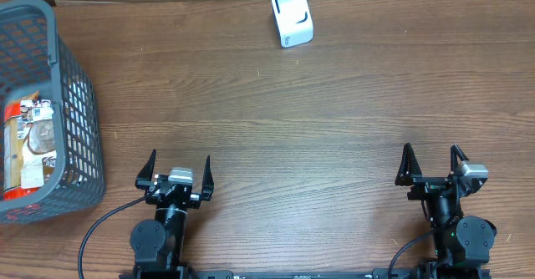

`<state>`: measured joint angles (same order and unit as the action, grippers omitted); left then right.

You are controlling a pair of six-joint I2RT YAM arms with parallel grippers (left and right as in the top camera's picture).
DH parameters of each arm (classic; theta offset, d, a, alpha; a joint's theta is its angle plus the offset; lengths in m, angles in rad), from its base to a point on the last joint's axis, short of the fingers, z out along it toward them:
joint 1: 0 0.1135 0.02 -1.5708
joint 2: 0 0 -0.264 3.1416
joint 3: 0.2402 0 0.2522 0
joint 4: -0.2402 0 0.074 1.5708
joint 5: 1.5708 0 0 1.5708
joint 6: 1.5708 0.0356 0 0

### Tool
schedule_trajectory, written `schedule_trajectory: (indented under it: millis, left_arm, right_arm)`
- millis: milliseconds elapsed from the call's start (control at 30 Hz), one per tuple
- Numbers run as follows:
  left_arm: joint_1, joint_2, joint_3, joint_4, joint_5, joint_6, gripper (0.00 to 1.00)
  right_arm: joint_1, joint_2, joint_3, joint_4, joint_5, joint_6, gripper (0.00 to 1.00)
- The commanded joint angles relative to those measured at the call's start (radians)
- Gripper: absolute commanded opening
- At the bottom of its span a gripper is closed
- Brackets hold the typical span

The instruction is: Scan the item barcode

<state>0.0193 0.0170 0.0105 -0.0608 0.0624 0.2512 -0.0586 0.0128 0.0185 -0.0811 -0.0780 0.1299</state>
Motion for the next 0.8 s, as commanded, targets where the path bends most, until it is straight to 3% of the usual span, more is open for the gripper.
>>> schedule_trajectory:
  millis: [0,300,767]
  left_arm:
    - [-0.007,-0.013,-0.005,0.027,0.022,0.011,1.0]
    - [-0.006,-0.013,-0.001,0.035,0.048,-0.074,1.0]
    - [-0.006,0.094,0.138,0.005,0.126,-0.076,1.0]
  right_arm:
    - [-0.004,-0.01,-0.01,0.003,0.006,-0.003,1.0]
    - [-0.004,-0.01,-0.01,0.003,0.006,-0.003,1.0]
    - [-0.004,-0.01,-0.01,0.003,0.006,-0.003,1.0]
